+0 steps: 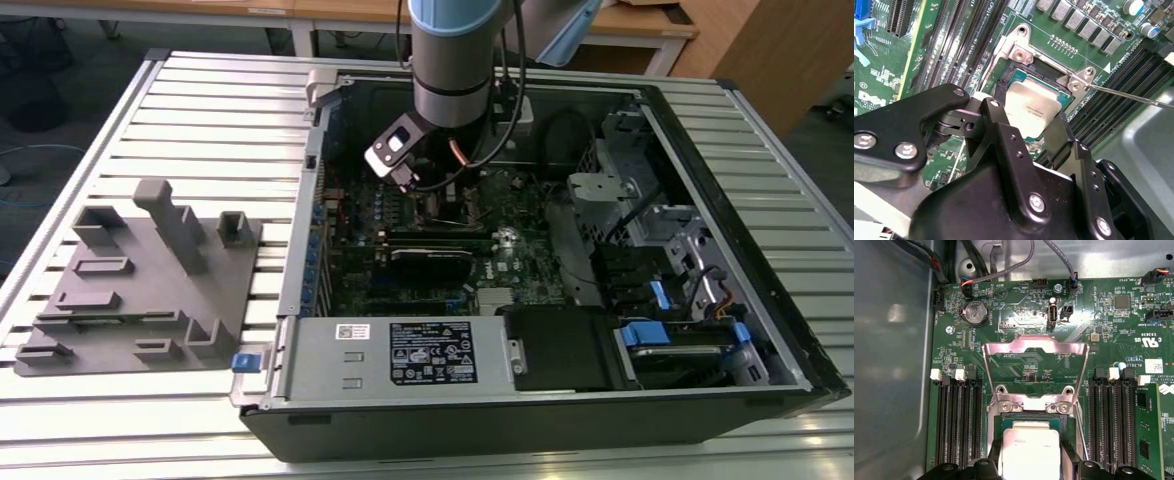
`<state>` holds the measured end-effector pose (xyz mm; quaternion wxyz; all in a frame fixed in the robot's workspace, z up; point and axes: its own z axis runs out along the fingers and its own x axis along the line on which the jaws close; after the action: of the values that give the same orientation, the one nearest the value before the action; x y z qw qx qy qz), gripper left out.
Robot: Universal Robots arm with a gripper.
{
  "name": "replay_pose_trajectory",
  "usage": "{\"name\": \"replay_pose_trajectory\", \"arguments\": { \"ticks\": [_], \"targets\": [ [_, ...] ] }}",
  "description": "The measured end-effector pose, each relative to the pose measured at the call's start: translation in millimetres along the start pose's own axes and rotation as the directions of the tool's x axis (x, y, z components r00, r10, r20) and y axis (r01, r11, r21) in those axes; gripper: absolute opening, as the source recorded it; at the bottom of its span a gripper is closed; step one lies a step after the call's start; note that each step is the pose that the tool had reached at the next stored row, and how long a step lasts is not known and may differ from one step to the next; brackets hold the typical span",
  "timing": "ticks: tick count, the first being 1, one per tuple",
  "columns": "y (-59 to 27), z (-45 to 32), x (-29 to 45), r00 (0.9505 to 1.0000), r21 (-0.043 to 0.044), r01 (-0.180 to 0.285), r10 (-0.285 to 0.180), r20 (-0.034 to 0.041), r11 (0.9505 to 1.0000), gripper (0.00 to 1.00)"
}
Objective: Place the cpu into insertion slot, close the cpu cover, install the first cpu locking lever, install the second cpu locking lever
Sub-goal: 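Place the cpu into insertion slot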
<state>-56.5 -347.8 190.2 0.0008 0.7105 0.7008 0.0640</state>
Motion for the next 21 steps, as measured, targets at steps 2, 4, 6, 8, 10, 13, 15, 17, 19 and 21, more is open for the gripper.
{"name": "replay_pose_trajectory", "arguments": {
  "ticks": [2,4,6,8,10,13,15,17,19,21],
  "targets": [
    [0.0,0.2,-0.2,1.0000,0.0002,0.000,0.000,0.0002,1.0000,0.54],
    [-0.2,-0.2,-0.6,1.0000,0.0008,0.000,0.000,0.0013,1.0000,0.54],
    [-0.3,0.2,-0.8,1.0000,0.0003,0.000,0.000,0.0005,1.0000,0.54],
    [-0.2,0.0,-0.7,1.0000,0.0001,0.000,0.000,0.0003,1.0000,0.54],
    [-0.1,-0.4,-0.5,1.0000,-0.0003,0.000,0.000,-0.0005,1.0000,0.54],
    [0.3,-1.9,-0.1,1.0000,-0.0011,0.000,0.000,-0.0018,1.0000,0.54],
    [0.6,-3.6,0.4,1.0000,-0.0014,0.000,0.000,-0.0032,1.0000,0.54],
    [0.5,-5.4,0.0,1.0000,-0.0007,0.000,0.000,-0.0011,1.0000,0.54],
    [0.6,-5.5,-0.9,1.0000,-0.0006,0.000,0.000,-0.0012,1.0000,0.54],
    [0.6,-5.7,-2.8,1.0000,-0.0006,0.000,0.000,-0.0010,1.0000,0.54]
  ]
}}
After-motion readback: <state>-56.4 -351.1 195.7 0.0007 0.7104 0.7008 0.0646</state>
